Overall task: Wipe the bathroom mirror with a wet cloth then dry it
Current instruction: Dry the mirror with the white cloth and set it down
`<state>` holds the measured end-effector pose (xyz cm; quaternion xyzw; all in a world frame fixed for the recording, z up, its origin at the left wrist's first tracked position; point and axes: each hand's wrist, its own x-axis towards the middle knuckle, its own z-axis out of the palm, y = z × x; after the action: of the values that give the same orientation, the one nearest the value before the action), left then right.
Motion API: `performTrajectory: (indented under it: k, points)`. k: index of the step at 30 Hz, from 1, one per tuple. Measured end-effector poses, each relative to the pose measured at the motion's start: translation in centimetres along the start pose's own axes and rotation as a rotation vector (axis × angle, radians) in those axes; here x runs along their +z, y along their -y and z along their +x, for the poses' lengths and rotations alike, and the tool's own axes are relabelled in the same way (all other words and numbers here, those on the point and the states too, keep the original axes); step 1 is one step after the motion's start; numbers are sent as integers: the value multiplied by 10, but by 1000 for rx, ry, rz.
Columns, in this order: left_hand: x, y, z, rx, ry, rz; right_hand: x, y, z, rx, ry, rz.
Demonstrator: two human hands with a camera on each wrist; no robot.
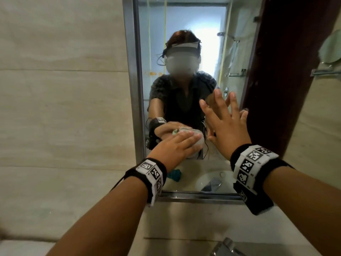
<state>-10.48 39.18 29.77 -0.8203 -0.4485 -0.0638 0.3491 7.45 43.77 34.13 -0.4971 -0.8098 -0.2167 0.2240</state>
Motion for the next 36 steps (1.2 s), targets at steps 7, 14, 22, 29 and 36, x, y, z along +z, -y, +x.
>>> performTrajectory:
  k: [7, 14, 22, 29, 36]
  points:
    - [-20, 8, -3, -69, 139, 65, 10, -4, -15, -17, -33, -51]
    - [-36, 29, 5, -301, -198, -125, 34, -3, -35, 6, 56, -21]
    - [51, -19, -30, -10, 14, 31, 41, 0, -37, 36, 49, -15]
    - [41, -19, -44, -20, 135, 133, 51, 4, -48, 53, 73, 4]
    - [14, 8, -31, -279, -283, 64, 58, 14, -47, 88, 101, 43]
